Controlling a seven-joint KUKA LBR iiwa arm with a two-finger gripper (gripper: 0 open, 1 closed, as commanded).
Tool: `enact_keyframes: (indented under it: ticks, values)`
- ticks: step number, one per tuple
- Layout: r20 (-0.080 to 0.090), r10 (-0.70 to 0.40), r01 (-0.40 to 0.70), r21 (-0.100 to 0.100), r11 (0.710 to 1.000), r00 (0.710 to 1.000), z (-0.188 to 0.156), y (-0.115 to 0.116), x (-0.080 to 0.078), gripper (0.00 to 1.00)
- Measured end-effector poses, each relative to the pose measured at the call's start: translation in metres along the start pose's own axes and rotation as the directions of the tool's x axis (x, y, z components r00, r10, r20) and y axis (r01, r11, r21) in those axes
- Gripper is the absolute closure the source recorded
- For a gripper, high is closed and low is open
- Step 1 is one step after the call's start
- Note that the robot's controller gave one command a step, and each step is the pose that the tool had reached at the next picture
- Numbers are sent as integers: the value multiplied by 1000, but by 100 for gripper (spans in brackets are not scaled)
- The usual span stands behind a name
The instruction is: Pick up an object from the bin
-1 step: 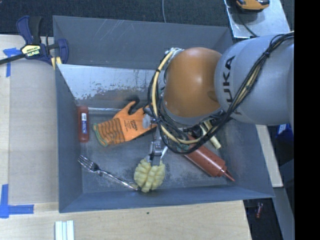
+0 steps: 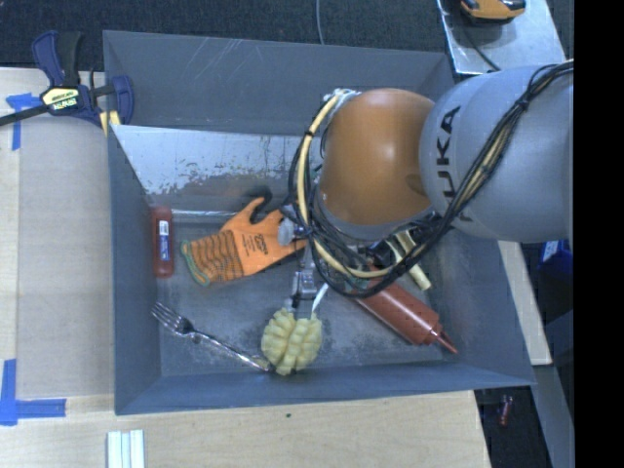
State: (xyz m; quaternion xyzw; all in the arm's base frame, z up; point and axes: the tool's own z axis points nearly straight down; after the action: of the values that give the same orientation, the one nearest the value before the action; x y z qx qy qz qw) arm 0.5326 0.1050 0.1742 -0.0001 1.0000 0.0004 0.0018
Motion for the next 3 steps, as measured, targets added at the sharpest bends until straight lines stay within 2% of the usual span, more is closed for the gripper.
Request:
enact_keyframes:
  ticks: [1,2,3]
  values:
    - [1,-50,50,-2,999,999,66,59,-46,0]
    - [9,169,-169,-2,986,986,81,59,-41,0]
    - [9,-29,29,-2,1000,1000,89,61,-51,0]
